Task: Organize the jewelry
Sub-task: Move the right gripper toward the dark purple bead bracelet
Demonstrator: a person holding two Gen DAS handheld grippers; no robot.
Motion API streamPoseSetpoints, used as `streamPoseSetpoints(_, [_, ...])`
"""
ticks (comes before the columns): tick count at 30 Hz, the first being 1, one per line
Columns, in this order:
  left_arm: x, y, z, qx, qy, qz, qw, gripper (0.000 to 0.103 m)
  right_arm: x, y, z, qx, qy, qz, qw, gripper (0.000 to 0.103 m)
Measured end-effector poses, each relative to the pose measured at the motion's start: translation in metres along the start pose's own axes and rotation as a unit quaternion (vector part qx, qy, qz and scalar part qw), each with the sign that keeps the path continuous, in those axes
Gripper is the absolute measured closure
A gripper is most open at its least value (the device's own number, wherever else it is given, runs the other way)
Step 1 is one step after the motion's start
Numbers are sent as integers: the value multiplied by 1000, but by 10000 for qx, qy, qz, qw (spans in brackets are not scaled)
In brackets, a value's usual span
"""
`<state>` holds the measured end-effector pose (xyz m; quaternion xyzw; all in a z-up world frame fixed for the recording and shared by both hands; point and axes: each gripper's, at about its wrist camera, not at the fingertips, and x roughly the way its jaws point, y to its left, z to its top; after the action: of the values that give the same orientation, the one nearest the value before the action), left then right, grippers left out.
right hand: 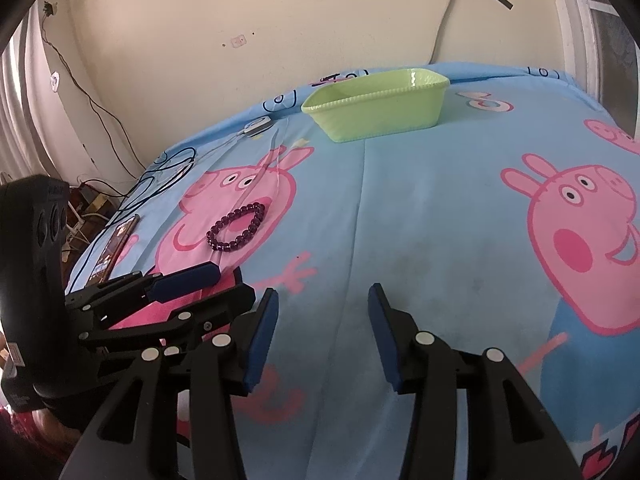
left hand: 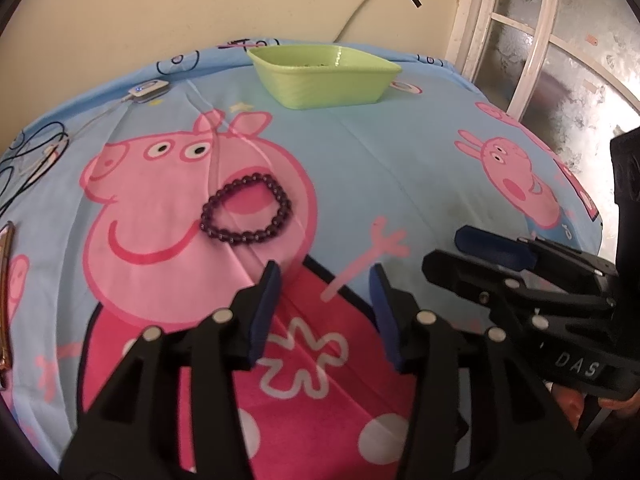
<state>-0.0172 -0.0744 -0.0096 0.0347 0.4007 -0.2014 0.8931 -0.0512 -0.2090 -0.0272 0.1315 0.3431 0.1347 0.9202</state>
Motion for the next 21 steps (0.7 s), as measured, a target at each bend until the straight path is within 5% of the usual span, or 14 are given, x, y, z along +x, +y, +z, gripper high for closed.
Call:
streamPoseSetpoints(6, [0,0,0,-49,10,-51,10000,52,-6,0,-5,-45,-77,6,10000,64])
streamPoseSetpoints(12, [-3,3,-3,-251,45,79,9996,30,-11,-11,-10,164,-235,409,9988,52])
streamPoseSetpoints(21, [-18,24,-17,-722,-75,-294,9969,20,-11,-10,-14,108,-349,849,9957,28])
